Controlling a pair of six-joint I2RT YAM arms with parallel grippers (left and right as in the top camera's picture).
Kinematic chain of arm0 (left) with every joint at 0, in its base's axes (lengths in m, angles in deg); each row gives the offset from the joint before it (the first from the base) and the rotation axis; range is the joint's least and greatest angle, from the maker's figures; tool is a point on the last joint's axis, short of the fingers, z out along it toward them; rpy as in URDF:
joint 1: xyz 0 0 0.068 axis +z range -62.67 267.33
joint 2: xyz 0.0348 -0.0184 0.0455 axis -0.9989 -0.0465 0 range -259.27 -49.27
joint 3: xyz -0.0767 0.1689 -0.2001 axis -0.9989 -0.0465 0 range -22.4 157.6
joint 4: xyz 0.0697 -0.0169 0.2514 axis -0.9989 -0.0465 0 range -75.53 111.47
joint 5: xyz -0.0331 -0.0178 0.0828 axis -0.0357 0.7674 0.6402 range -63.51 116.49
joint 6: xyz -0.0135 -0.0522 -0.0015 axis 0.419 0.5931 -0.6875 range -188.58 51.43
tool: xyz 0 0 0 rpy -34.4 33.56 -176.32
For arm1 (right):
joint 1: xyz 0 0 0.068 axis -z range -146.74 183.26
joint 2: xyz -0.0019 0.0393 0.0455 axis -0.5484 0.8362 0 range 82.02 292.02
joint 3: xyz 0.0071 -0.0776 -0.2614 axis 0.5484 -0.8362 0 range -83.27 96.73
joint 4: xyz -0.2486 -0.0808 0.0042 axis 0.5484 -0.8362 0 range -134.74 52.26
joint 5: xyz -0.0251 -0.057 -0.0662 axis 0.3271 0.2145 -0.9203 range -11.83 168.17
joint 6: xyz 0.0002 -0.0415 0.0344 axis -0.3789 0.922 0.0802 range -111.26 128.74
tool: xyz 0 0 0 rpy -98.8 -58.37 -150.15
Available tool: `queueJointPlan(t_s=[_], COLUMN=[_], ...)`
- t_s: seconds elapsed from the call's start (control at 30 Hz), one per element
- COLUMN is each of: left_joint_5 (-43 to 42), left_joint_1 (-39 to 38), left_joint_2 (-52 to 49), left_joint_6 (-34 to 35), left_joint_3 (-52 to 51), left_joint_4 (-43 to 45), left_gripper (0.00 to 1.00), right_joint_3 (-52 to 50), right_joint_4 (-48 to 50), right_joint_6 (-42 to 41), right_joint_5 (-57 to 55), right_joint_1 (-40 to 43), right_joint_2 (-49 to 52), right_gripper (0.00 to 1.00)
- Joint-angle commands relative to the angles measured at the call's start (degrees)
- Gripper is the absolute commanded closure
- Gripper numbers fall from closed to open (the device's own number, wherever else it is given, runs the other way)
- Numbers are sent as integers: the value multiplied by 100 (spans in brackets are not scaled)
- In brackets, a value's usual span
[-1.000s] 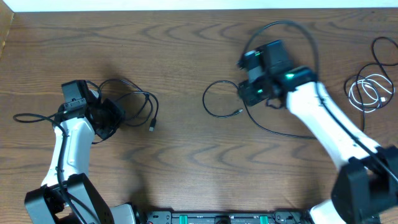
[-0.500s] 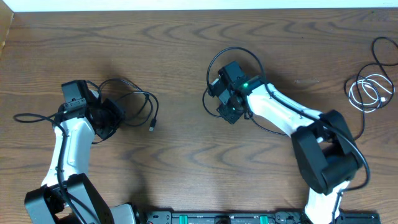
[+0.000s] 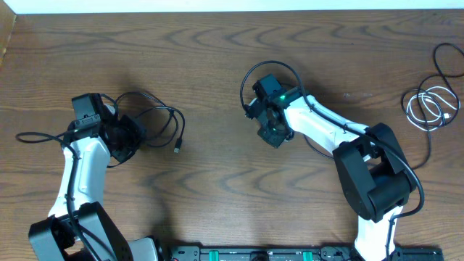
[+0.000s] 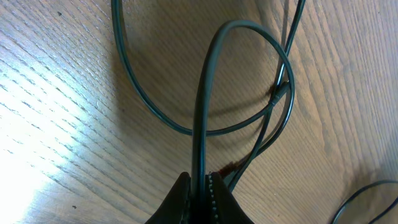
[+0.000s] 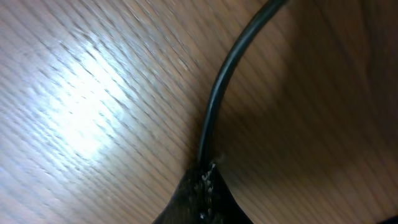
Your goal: Untangle cables
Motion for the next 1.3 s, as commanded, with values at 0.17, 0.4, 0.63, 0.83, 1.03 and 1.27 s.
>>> queueJointPlan(t_s=[0.17, 0.4, 0.63, 0.83, 1.03, 1.27], left_joint_5=[-28, -28, -28, -31, -28, -31], left_joint_1=[-13, -13, -13, -13, -13, -13], left_joint_2=[-20, -20, -20, -20, -20, -20], left_joint_6=[-96, -96, -96, -96, -96, -96], left_joint_3=[-28, -28, -28, -28, -28, -28], left_joint_4=[-13, -11, -13, -11, -11, -13], left_gripper=[91, 92, 91, 92, 92, 91], right_joint_3=[13, 13, -15, -90, -111, -452], right_joint_4=[-179, -199, -450, -544, -584, -400], right_joint_6=[-785, -1847, -2439, -2929, -2918, -1768], right_joint_5=[-820, -1878, -1875, -973, 1016, 1198], right_joint_1=[122, 748, 1864, 2973, 3386, 2986], right_joint_2=[-378, -1512, -1766, -1606, -1600, -1600], right_gripper=[99, 99, 99, 98, 68, 55])
